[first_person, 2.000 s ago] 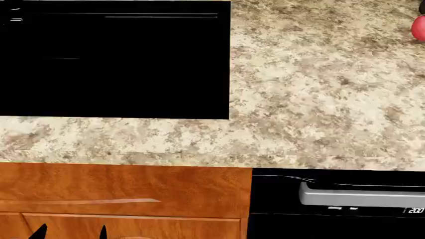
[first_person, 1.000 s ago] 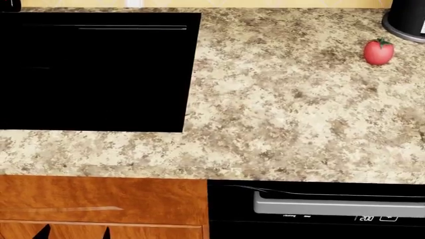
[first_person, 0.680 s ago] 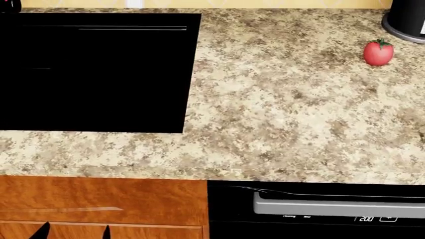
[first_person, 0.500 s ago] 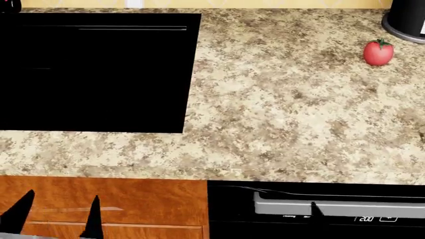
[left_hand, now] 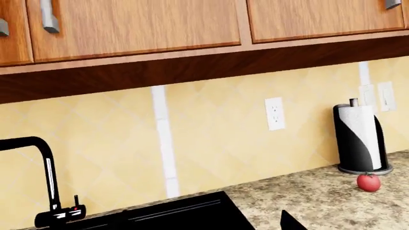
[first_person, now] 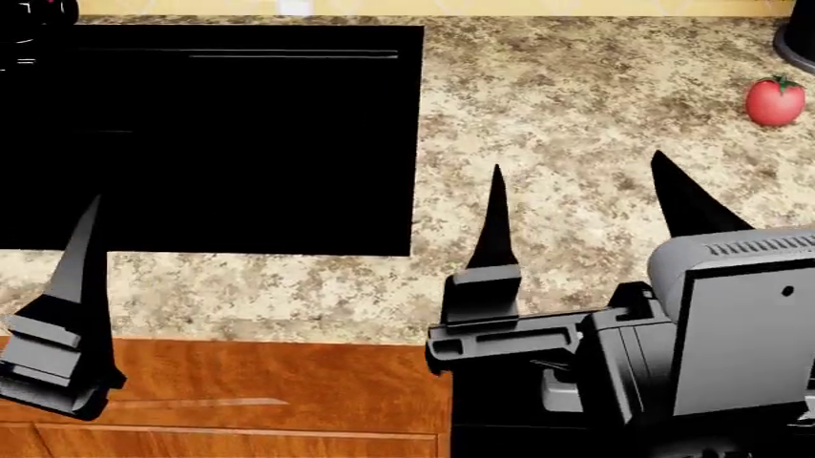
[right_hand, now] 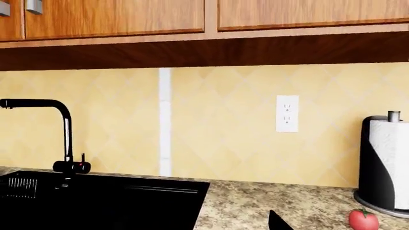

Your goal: Place the avocado, onion, tomato and bell pepper on the cutting board.

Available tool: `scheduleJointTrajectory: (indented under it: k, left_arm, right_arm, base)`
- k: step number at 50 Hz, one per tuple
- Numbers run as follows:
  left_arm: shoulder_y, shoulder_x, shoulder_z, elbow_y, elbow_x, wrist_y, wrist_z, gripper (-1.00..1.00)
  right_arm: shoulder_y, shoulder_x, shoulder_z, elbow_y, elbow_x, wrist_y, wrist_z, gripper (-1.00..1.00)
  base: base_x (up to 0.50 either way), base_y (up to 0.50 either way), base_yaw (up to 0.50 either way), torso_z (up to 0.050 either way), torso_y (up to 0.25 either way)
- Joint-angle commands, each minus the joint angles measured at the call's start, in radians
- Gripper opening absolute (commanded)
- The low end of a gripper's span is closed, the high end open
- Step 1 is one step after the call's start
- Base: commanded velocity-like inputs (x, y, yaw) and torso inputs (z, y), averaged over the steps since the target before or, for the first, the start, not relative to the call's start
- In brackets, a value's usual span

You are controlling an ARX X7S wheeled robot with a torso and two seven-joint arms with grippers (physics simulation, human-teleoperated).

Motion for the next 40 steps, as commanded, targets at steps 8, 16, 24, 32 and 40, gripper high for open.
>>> scheduleJointTrajectory:
  k: [8, 16, 24, 32, 40]
  left_arm:
    - [-0.079, -0.142, 0.039, 0.074, -0.197, -0.039, -0.189, 1.0]
    - [-0.107, -0.162, 0.067, 0.062, -0.228, -0.024, -0.219, 1.0]
    - [-0.119, -0.166, 0.091, 0.042, -0.211, -0.006, -0.211, 1.0]
    - [-0.105, -0.174, 0.106, 0.038, -0.193, 0.016, -0.207, 1.0]
    - [-0.104, -0.183, 0.113, 0.044, -0.2, 0.022, -0.219, 1.0]
  right_arm:
    - [0.147, 0.018, 0.104, -0.092, 0.15, 0.191, 0.058, 1.0]
    - [0.157, 0.039, 0.084, -0.076, 0.17, 0.174, 0.077, 1.0]
    - [0.151, 0.058, 0.044, -0.054, 0.152, 0.127, 0.083, 1.0]
    - [0.137, 0.073, 0.018, -0.046, 0.142, 0.091, 0.085, 1.0]
    - [0.13, 0.083, 0.014, -0.046, 0.151, 0.081, 0.095, 1.0]
  base:
    - [0.0, 0.5, 0.0, 0.0, 0.0]
    - [0.0, 0.5, 0.0, 0.0, 0.0]
    - [0.0, 0.5, 0.0, 0.0, 0.0]
    - [0.0, 0.5, 0.0, 0.0, 0.0]
    - [0.0, 0.5, 0.0, 0.0, 0.0]
